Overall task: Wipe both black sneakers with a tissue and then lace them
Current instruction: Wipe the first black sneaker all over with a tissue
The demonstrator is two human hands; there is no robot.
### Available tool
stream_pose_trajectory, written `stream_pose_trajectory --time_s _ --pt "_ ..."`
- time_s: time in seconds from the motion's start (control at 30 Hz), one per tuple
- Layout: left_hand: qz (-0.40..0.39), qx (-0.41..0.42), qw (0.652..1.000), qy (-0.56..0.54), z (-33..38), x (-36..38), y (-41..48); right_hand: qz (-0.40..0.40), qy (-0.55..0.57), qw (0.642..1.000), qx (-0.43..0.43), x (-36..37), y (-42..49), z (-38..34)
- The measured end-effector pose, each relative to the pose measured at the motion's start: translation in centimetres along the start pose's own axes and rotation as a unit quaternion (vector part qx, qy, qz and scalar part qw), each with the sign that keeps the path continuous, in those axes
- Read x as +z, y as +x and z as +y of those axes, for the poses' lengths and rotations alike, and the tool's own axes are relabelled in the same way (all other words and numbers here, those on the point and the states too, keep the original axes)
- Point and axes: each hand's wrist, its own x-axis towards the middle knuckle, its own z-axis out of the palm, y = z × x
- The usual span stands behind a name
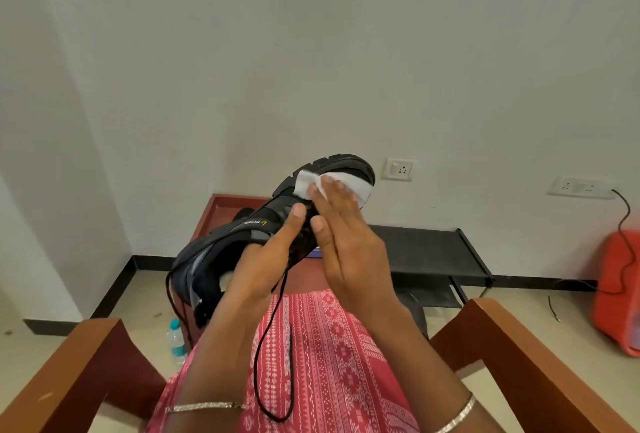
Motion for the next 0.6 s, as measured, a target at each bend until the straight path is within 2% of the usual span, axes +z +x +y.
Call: stream_pose_trajectory --time_s 0.13,0.2,0.33,0.4,0.6 --pt "0.015 0.007 0.999 0.051 -0.4 0.2 0.1 0.062 -0.004 0.996 0.069 -0.4 1.5 1.1" --pt "0.024 -0.006 0.998 0.062 -0.6 0.2 0.0 0.052 0.010 0.995 0.090 0.0 1.1 0.5" --pt "0.044 -0.025 0.994 0.097 -0.3 -0.3 -0.1 0.008 0.010 1.000 0.005 0.8 -0.7 -0.7" --pt "0.049 -0.019 0.993 0.102 -0.1 -0.4 -0.3 0.009 -0.003 1.000 -0.010 0.5 -0.4 0.1" --pt "0.028 -0.005 0.981 0.194 -0.1 -0.2 -0.5 0.077 -0.010 0.991 0.112 -0.7 1.9 2.2"
